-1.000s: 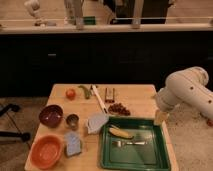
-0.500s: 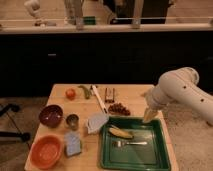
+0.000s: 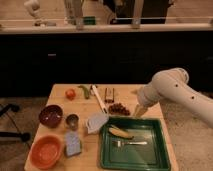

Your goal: Place grapes in table surface

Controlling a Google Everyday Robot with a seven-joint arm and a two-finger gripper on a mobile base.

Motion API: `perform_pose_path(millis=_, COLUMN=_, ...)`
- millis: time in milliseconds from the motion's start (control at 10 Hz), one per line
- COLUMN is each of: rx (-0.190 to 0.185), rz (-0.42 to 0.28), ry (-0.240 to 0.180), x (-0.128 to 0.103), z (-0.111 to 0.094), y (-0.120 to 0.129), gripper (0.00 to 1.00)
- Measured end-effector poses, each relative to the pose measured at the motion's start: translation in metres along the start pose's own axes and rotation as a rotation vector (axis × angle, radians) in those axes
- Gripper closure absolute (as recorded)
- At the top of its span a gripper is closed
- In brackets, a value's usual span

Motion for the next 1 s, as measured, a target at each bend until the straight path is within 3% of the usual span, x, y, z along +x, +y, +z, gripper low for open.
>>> perform_pose_path(millis=200, rx=0.005, rz=-0.027, ry=-0.014, x=-0.013, z=0.008, y=-0.006, gripper=0.2)
perform_pose_path(millis=800, rx=0.008, rz=-0.024, ry=-0.01, x=-0.01, z=0.007, y=-0.005, gripper=0.2)
perform_pose_path(millis=1000, rx=0.041, rz=-0.045, ry=-0.03, x=-0.017, z=0.014, y=-0.009, gripper=0.2)
